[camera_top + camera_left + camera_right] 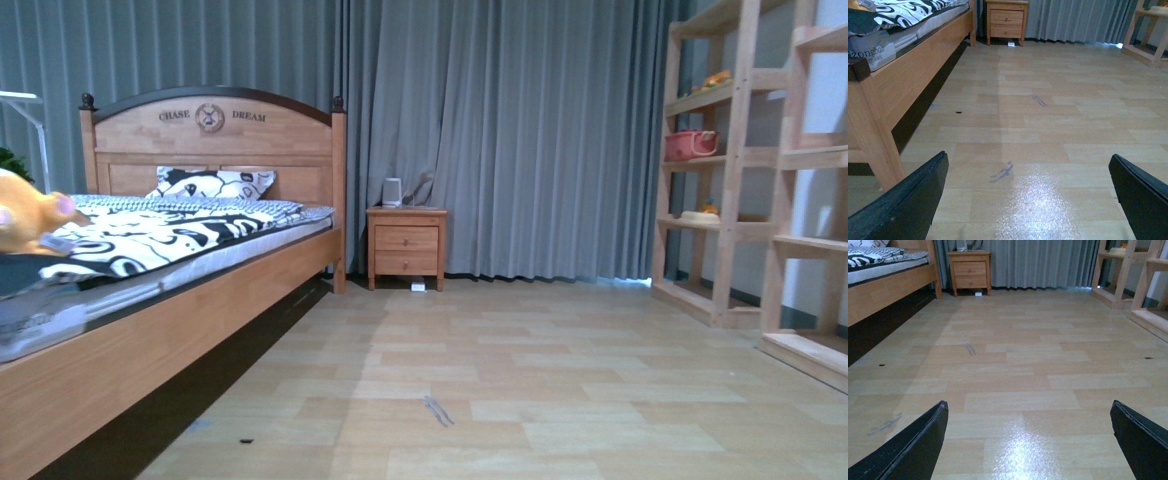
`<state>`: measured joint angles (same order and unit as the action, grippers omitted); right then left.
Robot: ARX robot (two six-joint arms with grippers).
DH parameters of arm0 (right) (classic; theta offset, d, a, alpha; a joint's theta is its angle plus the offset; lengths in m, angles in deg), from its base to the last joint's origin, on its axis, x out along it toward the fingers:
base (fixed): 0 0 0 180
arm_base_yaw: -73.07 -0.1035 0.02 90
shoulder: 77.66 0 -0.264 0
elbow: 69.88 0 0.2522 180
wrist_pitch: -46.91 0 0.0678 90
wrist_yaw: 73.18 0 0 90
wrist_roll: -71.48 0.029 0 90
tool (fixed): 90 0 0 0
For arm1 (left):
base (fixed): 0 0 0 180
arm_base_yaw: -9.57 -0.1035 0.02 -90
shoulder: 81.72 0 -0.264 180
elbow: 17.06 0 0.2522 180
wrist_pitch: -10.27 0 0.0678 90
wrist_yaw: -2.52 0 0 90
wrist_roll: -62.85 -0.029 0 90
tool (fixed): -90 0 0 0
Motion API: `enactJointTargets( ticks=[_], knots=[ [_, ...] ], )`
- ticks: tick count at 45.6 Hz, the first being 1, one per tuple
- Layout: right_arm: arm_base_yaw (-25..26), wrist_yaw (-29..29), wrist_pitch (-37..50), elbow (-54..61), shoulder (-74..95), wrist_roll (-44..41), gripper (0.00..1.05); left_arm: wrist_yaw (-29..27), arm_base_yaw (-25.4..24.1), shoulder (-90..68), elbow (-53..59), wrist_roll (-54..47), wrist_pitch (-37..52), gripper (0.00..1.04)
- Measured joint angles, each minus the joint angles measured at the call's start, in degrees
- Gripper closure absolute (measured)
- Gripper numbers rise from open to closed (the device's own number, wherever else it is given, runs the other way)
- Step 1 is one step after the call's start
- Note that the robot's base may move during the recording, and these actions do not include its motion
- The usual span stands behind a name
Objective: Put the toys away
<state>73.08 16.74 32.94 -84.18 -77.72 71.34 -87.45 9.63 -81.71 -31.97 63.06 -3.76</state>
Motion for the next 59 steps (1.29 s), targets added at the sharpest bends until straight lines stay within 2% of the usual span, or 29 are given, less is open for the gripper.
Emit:
enactJointTargets(
  ticks=[59],
  knots=[
    [0.0,0.0,0.0,0.0,0.0,0.0,0.06,0.0,0.0,0.0,0.0,0.0,0.0,0.06]
  ],
)
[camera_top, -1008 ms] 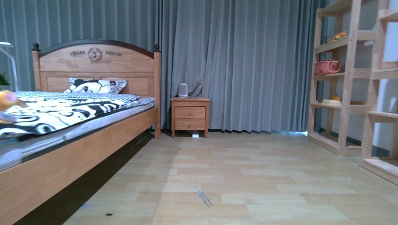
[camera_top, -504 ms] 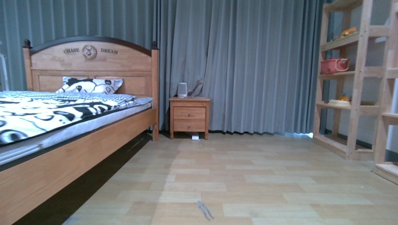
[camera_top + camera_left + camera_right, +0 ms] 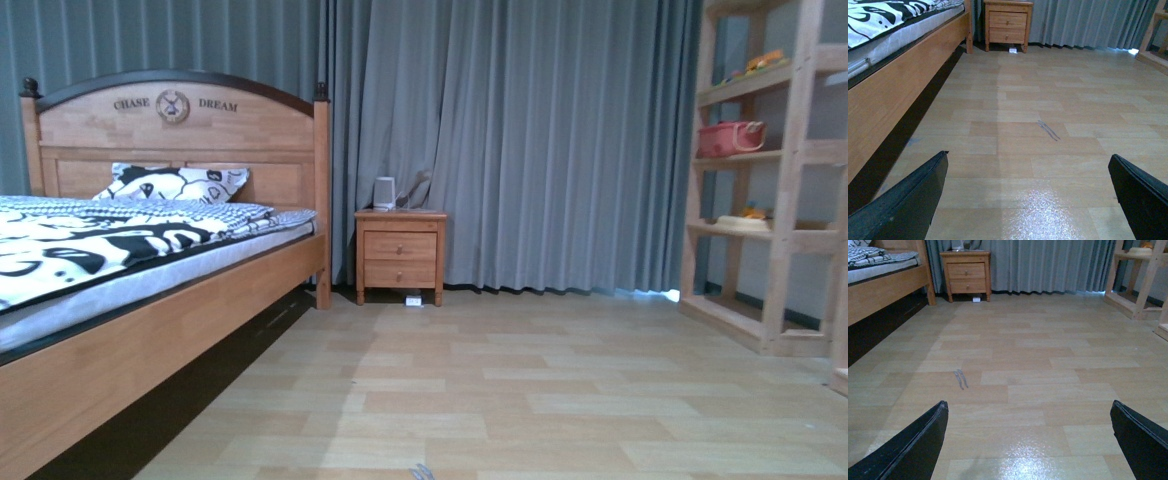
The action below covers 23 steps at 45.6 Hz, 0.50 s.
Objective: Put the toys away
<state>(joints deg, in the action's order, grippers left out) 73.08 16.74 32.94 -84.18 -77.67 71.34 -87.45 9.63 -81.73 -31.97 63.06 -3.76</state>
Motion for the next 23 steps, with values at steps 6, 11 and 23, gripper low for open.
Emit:
enactJointTargets(
  ticks=[6,11,23],
  knots=[
    [0.0,0.2,0.0,0.0,0.1,0.0,0.06,0.0,0.0,0.0,0.0,0.0,0.0,0.06],
    [0.0,-0.1,0.0,0.0,0.0,0.0,0.06,-0.1,0.0,0.0,0.0,0.0,0.0,0.06],
    [0.0,0.0,0.0,0.0,0.0,0.0,0.06,0.0,0.0,-0.1,0.0,0.0,0.0,0.06]
  ],
)
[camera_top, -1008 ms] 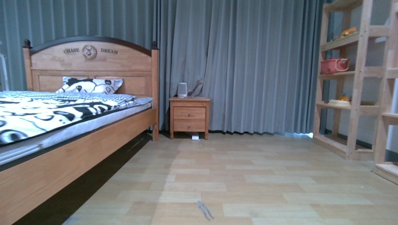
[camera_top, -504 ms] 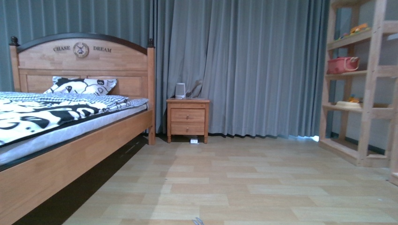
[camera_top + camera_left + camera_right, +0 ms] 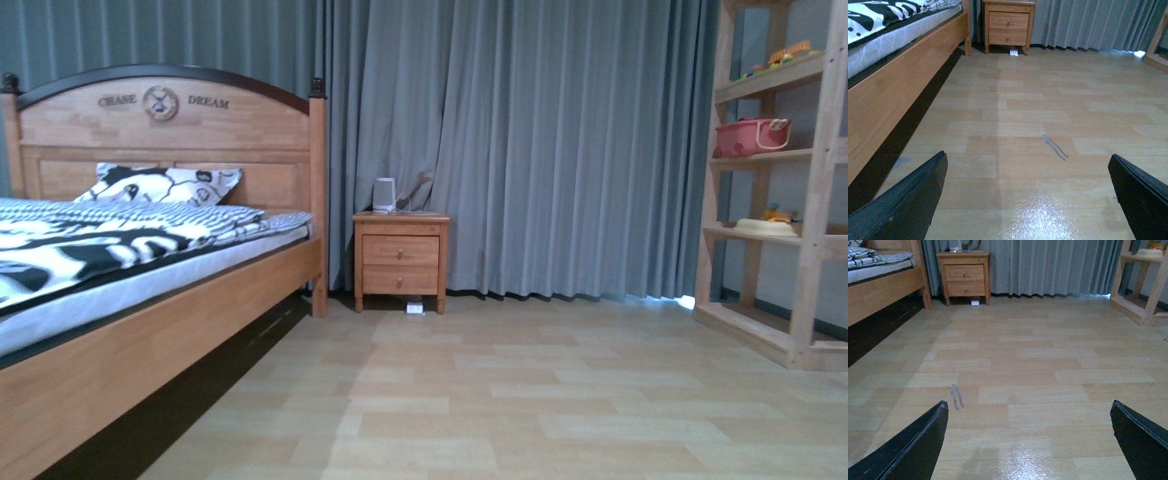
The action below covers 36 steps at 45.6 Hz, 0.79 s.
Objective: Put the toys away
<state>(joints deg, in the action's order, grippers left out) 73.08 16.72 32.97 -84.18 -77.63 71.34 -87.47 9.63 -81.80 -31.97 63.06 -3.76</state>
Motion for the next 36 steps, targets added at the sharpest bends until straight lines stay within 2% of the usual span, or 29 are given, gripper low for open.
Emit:
enactJointTargets(
  ticks=[36],
  knots=[
    [0.0,0.1,0.0,0.0,0.0,0.0,0.06,0.0,0.0,0.1,0.0,0.0,0.0,0.06]
  ],
)
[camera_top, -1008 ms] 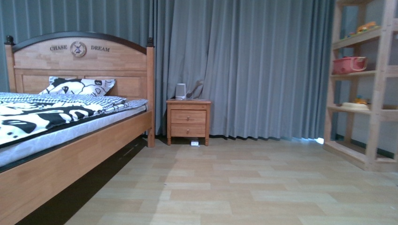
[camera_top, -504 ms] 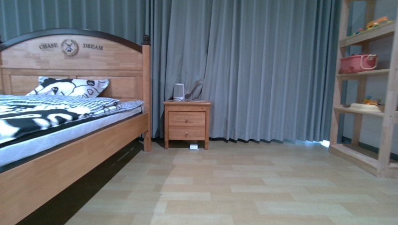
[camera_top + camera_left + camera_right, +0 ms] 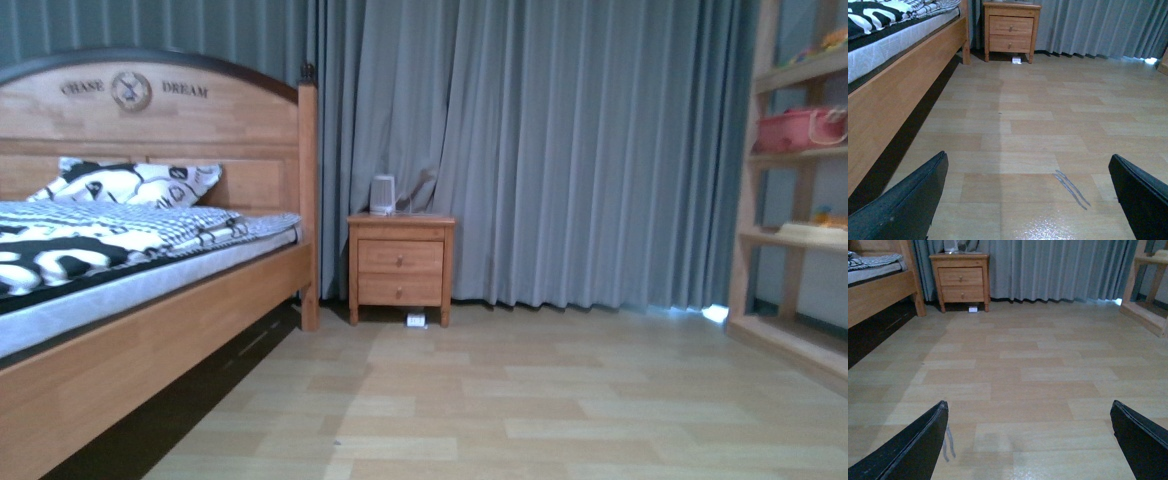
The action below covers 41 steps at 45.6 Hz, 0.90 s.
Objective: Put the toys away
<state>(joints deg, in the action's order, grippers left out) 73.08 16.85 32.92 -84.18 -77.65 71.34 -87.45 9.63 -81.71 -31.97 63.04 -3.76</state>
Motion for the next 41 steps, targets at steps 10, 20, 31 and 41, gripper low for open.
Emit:
enactJointTargets(
  ticks=[10,20,31,41],
  knots=[
    [0.0,-0.2,0.0,0.0,0.0,0.0,0.06,-0.1,0.0,0.0,0.0,0.0,0.0,0.06],
    [0.0,-0.1,0.0,0.0,0.0,0.0,0.06,0.0,0.0,0.0,0.0,0.0,0.0,0.06],
    [0.0,0.0,0.0,0.0,0.0,0.0,0.06,0.0,0.0,0.0,0.0,0.0,0.0,0.06],
    [0.1,0.5,0.0,0.0,0.0,0.0,0.06,0.2,0.1,-0.3,0.0,0.0,0.0,0.06]
  ],
)
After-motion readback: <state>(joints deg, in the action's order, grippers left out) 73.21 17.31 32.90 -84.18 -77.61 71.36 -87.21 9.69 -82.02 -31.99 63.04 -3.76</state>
